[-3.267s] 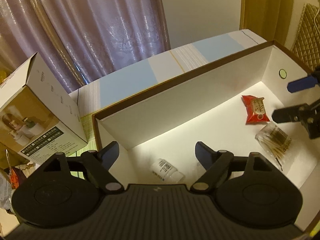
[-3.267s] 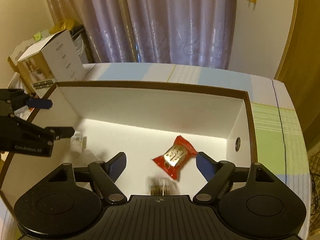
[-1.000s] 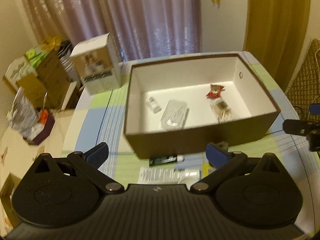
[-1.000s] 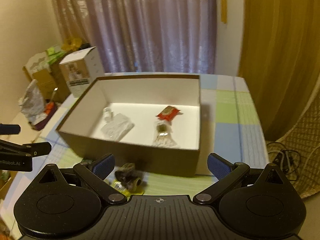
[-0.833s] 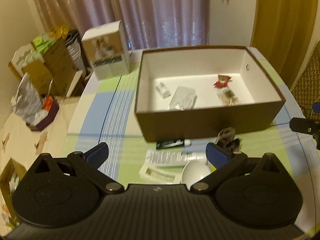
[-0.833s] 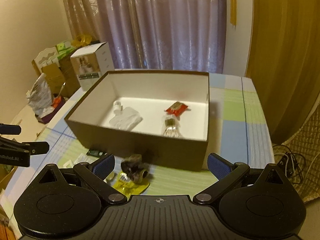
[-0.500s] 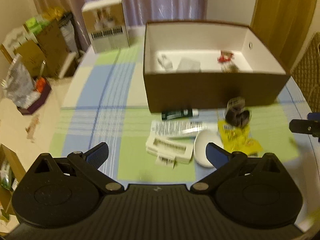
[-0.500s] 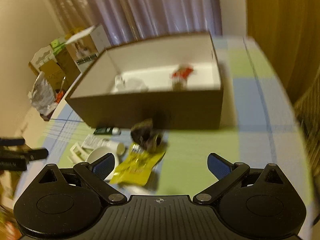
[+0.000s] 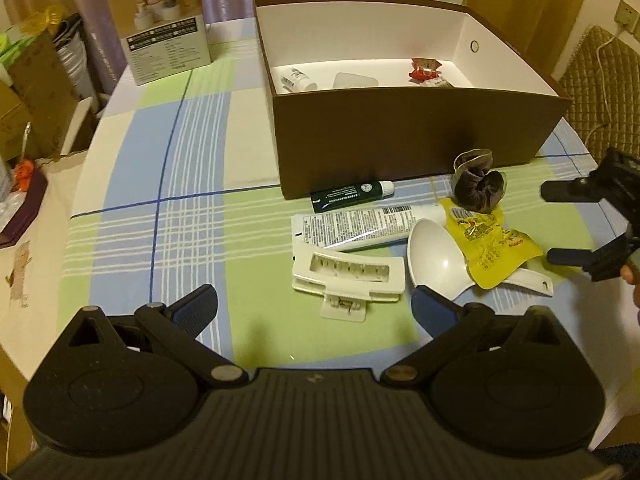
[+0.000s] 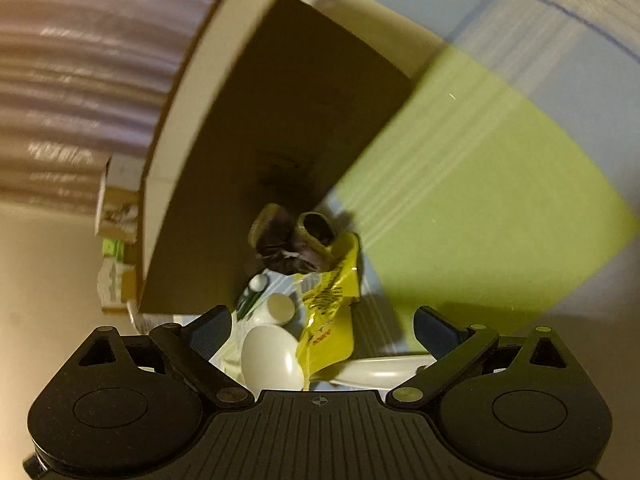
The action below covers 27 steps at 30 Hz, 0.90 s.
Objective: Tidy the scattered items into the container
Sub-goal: 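Move both tools down toward the items lying beside the box, then grasp the yellow snack packet with the right tool while the left tool grasps the white hair clip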
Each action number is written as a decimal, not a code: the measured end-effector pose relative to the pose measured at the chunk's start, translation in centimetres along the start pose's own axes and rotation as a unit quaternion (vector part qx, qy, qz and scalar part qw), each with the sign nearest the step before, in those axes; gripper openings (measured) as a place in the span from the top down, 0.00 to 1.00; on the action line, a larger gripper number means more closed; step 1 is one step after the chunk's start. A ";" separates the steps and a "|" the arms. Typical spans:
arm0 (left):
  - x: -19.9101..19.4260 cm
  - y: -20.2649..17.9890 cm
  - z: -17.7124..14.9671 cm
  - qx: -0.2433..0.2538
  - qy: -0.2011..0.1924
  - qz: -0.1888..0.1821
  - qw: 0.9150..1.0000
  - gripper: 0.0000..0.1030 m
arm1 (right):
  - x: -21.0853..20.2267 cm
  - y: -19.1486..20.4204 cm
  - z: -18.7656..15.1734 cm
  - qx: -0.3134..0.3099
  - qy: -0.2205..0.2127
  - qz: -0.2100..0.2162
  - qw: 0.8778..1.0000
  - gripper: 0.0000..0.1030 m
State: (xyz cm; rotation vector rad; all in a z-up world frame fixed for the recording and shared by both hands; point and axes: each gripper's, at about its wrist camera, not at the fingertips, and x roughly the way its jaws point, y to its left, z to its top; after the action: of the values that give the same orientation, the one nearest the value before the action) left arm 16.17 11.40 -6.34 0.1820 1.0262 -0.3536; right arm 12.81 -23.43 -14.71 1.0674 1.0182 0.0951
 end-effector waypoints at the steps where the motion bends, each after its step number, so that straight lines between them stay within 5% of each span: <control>1: 0.3 0.3 0.0 0.002 0.002 -0.004 1.000 0.01 | 0.4 -0.3 0.0 0.011 0.004 0.001 1.000 0.28; 9: 1.8 1.8 -0.1 0.018 0.008 -0.026 0.999 0.04 | 2.3 -0.6 -0.1 0.057 0.004 0.013 0.998 0.30; 11: 2.1 2.0 0.0 0.022 0.009 -0.030 0.999 0.04 | 2.8 -0.4 0.0 0.058 0.008 0.008 0.998 0.52; 16: 2.9 2.0 0.0 0.040 0.009 -0.039 0.998 0.06 | 3.6 -1.0 -0.4 0.067 0.021 -0.003 0.998 0.75; 27: 5.1 0.2 -0.5 0.107 0.012 -0.071 0.992 0.06 | -0.2 -3.1 -1.0 0.091 0.013 0.002 0.996 0.78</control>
State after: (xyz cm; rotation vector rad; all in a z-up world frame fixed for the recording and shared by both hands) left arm 18.24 10.67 -10.93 0.3073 1.0279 -0.5920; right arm 10.73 -24.50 -17.01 1.2358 1.0641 0.0200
